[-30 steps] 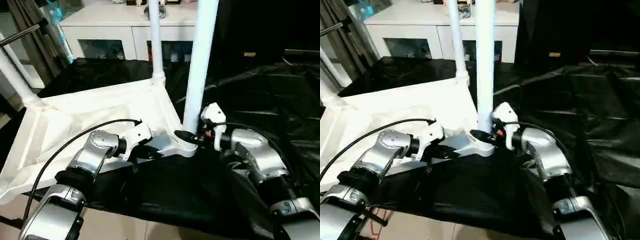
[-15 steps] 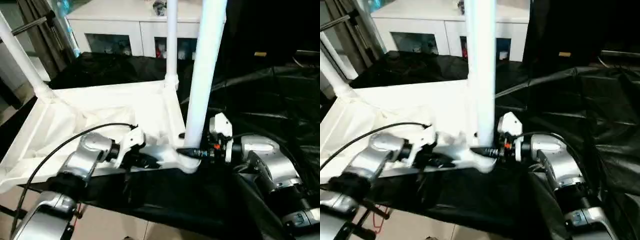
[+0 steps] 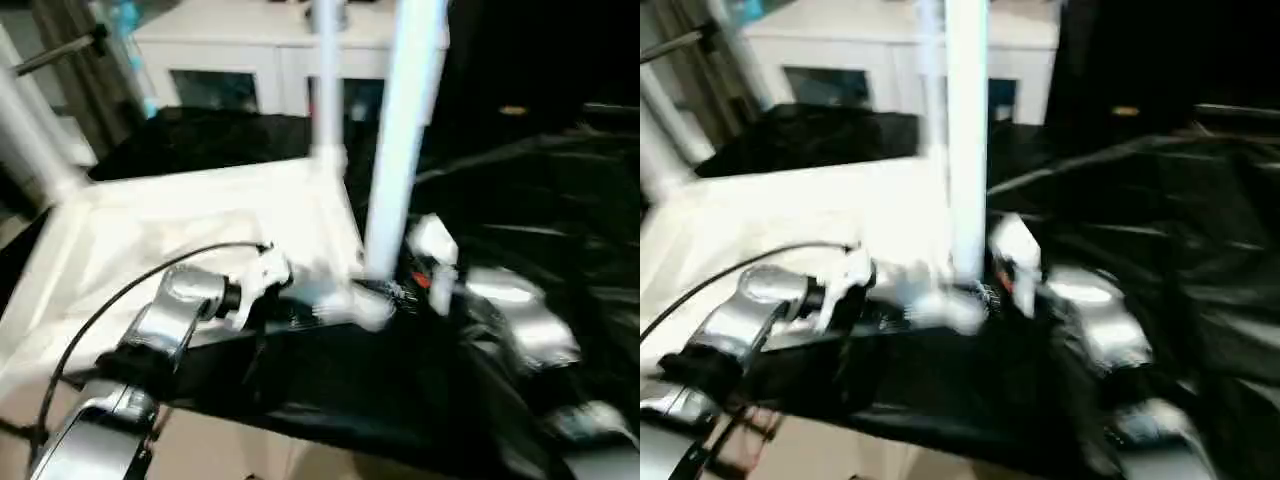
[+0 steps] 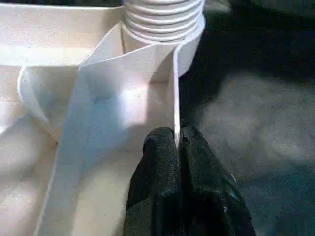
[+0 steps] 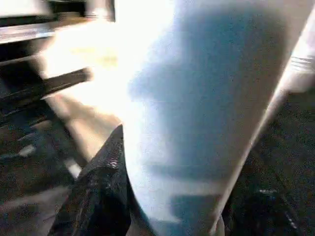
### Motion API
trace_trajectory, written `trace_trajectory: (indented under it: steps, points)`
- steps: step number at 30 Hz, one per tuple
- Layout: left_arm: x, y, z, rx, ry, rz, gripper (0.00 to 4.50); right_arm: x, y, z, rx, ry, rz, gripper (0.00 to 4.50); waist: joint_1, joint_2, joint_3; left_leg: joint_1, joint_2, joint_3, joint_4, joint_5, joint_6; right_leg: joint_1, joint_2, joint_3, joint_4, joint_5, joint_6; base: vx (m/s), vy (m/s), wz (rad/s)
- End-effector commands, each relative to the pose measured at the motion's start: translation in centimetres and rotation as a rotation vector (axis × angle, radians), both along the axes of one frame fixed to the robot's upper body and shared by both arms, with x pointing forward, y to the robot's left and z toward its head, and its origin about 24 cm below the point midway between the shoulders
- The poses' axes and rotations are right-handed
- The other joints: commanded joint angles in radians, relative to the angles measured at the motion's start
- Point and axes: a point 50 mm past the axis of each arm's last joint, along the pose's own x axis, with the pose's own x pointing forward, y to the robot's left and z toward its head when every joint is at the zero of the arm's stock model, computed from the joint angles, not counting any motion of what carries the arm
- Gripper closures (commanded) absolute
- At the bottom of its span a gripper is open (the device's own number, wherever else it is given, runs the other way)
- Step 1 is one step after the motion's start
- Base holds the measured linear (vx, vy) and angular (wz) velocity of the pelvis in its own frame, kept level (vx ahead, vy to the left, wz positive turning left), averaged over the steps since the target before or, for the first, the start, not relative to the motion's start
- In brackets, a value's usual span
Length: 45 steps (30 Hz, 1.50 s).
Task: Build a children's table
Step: Rotate leg to tighten
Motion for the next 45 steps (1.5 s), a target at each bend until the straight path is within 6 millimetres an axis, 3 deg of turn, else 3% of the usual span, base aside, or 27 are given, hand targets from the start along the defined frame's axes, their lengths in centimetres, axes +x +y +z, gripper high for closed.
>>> trace_trajectory:
  steps: [1,3,7,12,16,20,23,27,28,33,34,36,38,40,42,43,44,45]
  points:
    - [1.2,-1.5,2.4,-0.063,-0.085,0.008,4.5,-1.1,-0.9,-5.0,-0.105,0.222,-0.16,2.61,0.0,-0.009,-0.044,0.012,0.041,-0.021,-0.085,-0.387,-0.009,0.034,-0.059,0.038,-0.097,-0.451,-0.186,0.0,0.0,0.0]
    - [1.9,-2.3,2.1,-0.008,-0.097,0.099,4.5,-0.4,0.0,-5.4,-0.078,0.262,-0.274,2.61,-0.002,-0.011,-0.044,0.019,0.039,-0.02,-0.083,-0.402,-0.014,0.027,-0.057,0.039,-0.099,-0.469,-0.186,0.0,0.0,0.0]
    - [2.4,-3.8,2.1,0.004,-0.086,0.203,4.5,-0.2,1.3,-5.9,-0.091,0.31,-0.287,2.61,0.0,-0.013,-0.044,0.014,0.039,-0.019,-0.083,-0.397,-0.003,0.031,-0.055,0.038,-0.1,-0.438,-0.189,0.0,0.0,0.0]
    - [2.1,-4.7,1.9,-0.011,-0.088,0.207,4.5,-0.1,2.0,-6.1,-0.083,0.333,-0.286,2.61,0.006,-0.015,-0.046,0.013,0.04,-0.019,-0.085,-0.401,0.003,0.031,-0.056,0.039,-0.099,-0.412,-0.196,0.0,0.0,0.0]
    - [2.2,-5.1,2.0,-0.019,-0.1,0.199,4.5,0.1,2.3,-6.1,-0.091,0.326,-0.295,2.61,0.001,-0.023,-0.044,0.014,0.041,-0.021,-0.088,-0.439,-0.005,0.027,-0.056,0.037,-0.103,-0.452,-0.18,0.0,0.0,0.0]
    - [2.1,-5.1,2.3,-0.026,-0.105,0.177,4.5,0.3,2.6,-6.0,-0.113,0.318,-0.278,2.61,-0.001,-0.02,-0.043,0.016,0.041,-0.024,-0.091,-0.464,-0.011,0.024,-0.056,0.037,-0.107,-0.475,-0.167,0.0,0.0,0.0]
    - [2.0,-5.1,2.3,-0.029,-0.102,0.172,4.5,0.4,2.7,-5.8,-0.112,0.306,-0.272,2.61,-0.004,-0.012,-0.043,0.016,0.041,-0.024,-0.092,-0.478,-0.017,0.022,-0.056,0.038,-0.108,-0.467,-0.166,0.0,0.0,0.0]
    - [1.8,-5.1,2.1,-0.03,-0.098,0.153,4.5,0.5,2.5,-5.7,-0.103,0.304,-0.287,2.61,-0.012,-0.014,-0.042,0.015,0.04,-0.025,-0.093,-0.499,-0.018,0.021,-0.055,0.037,-0.11,-0.478,-0.164,0.0,0.0,0.0]
    - [1.8,-5.1,2.1,-0.033,-0.095,0.147,4.5,0.5,2.5,-5.6,-0.094,0.302,-0.288,2.26,-0.014,-0.012,-0.042,0.016,0.04,-0.026,-0.092,-0.504,-0.018,0.019,-0.056,0.037,-0.111,-0.481,-0.165,0.0,0.0,0.0]
    - [1.6,-4.9,2.2,-0.035,-0.097,0.128,4.5,0.7,2.5,-5.3,-0.074,0.291,-0.277,1.82,-0.019,-0.007,-0.043,0.015,0.041,-0.028,-0.093,-0.507,-0.018,0.019,-0.057,0.038,-0.109,-0.474,-0.173,0.0,0.0,0.0]
    - [1.6,-4.8,2.2,-0.035,-0.098,0.124,4.5,0.7,2.5,-5.2,-0.071,0.288,-0.274,1.71,-0.019,-0.01,-0.045,0.014,0.042,-0.026,-0.093,-0.499,-0.017,0.019,-0.056,0.039,-0.108,-0.446,-0.181,0.0,0.0,0.0]
    - [1.3,-4.5,2.3,-0.045,-0.092,0.096,4.5,0.8,2.7,-4.7,-0.045,0.265,-0.258,1.57,-0.018,0.0,-0.047,0.006,0.043,-0.025,-0.094,-0.463,-0.01,0.028,-0.055,0.04,-0.098,-0.363,-0.207,0.0,0.0,0.0]
    - [1.0,-4.3,2.2,-0.047,-0.086,0.074,4.5,1.1,2.7,-4.0,-0.004,0.25,-0.255,1.4,-0.016,-0.001,-0.05,0.008,0.043,-0.021,-0.093,-0.437,-0.003,0.03,-0.055,0.04,-0.094,-0.309,-0.228,0.0,0.0,0.0]
    - [0.8,-4.2,2.3,-0.047,-0.09,0.05,4.5,1.3,2.7,-3.4,0.034,0.23,-0.237,1.38,-0.009,-0.009,-0.057,0.005,0.043,-0.013,-0.086,-0.354,0.025,0.037,-0.056,0.043,-0.088,-0.213,-0.259,0.026,-0.007,0.03]
    - [0.7,-4.1,2.3,-0.046,-0.088,0.039,4.5,1.4,2.5,-3.0,0.047,0.224,-0.214,1.11,-0.004,-0.007,-0.062,-0.003,0.044,-0.013,-0.082,-0.253,0.056,0.047,-0.055,0.04,-0.071,-0.097,-0.284,0.0,0.0,0.0]
    - [0.6,-4.0,2.3,-0.048,-0.091,0.022,4.5,1.3,2.5,-2.8,0.04,0.211,-0.181,1.0,-0.004,-0.017,-0.063,-0.004,0.044,-0.01,-0.079,-0.224,0.068,0.048,-0.053,0.039,-0.069,-0.067,-0.291,0.0,0.0,0.0]
    - [0.5,-3.9,2.4,-0.048,-0.088,0.011,4.5,1.2,2.4,-2.5,0.026,0.2,-0.144,0.91,0.006,-0.009,-0.066,-0.005,0.044,-0.008,-0.07,-0.153,0.104,0.049,-0.055,0.037,-0.059,0.0,-0.309,0.0,0.0,0.0]
    - [0.4,-3.7,2.4,-0.047,-0.088,-0.003,4.5,1.1,2.3,-2.3,0.011,0.189,-0.093,0.91,0.009,-0.013,-0.066,-0.005,0.044,-0.006,-0.068,-0.134,0.116,0.05,-0.052,0.035,-0.058,0.016,-0.312,0.0,0.0,0.0]
